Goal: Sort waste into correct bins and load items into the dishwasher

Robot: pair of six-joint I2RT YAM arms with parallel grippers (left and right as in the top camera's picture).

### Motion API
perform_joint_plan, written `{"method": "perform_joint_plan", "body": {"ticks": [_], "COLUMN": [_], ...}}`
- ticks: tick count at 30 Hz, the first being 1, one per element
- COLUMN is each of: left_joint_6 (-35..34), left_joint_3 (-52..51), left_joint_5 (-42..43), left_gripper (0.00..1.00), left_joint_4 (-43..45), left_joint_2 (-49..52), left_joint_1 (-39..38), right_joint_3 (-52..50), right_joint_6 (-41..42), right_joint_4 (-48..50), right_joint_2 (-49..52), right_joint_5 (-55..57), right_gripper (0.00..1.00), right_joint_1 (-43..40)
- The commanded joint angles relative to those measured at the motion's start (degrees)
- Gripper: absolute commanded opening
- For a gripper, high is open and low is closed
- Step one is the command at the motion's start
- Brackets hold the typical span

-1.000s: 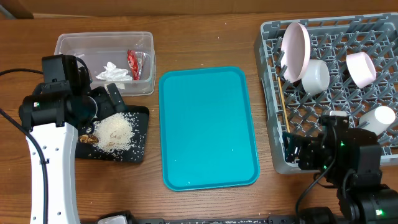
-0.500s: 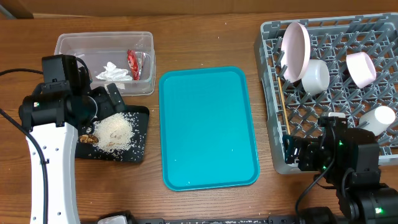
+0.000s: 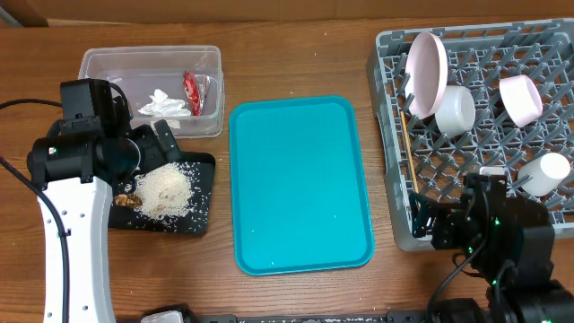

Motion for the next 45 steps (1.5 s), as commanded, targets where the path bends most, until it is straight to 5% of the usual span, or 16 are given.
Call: {"method": "perform_joint_plan", "body": {"ticks": [1, 13, 26, 33, 45], "left_joint_6": [-0.20, -0.20, -0.20, -0.20, -0.20], "left_joint_3": [0.81, 0.81, 0.81, 0.81, 0.81], "left_joint_5": [-0.17, -0.17, -0.17, -0.15, -0.17], "left_gripper": [1.00, 1.00, 1.00, 1.00, 1.00], "left_joint_4": [0.04, 0.04, 0.04, 0.04, 0.04], "left_joint_2": [0.04, 0.04, 0.04, 0.04, 0.04], "left_joint_1": [0.24, 0.24, 0.24, 0.24, 0.24], "right_joint_3": [-5.11, -35.04, -47.06, -47.25, -47.28], "right_joint_6": [-0.42, -0.44, -0.46, -2.51, -4.70], "right_joint_4": [5.57, 44.35, 61.77, 51.43, 51.74], "right_joint_2": [-4.04, -28.41, -32.76, -32.76, -32.74], "right_joint_5": [0.50, 0.52, 7.67, 7.82, 6.05], "right_gripper": [1.00, 1.00, 1.00, 1.00, 1.00], "right_joint_1": [0.15, 2.21, 2.01, 0.66, -0.94]}}
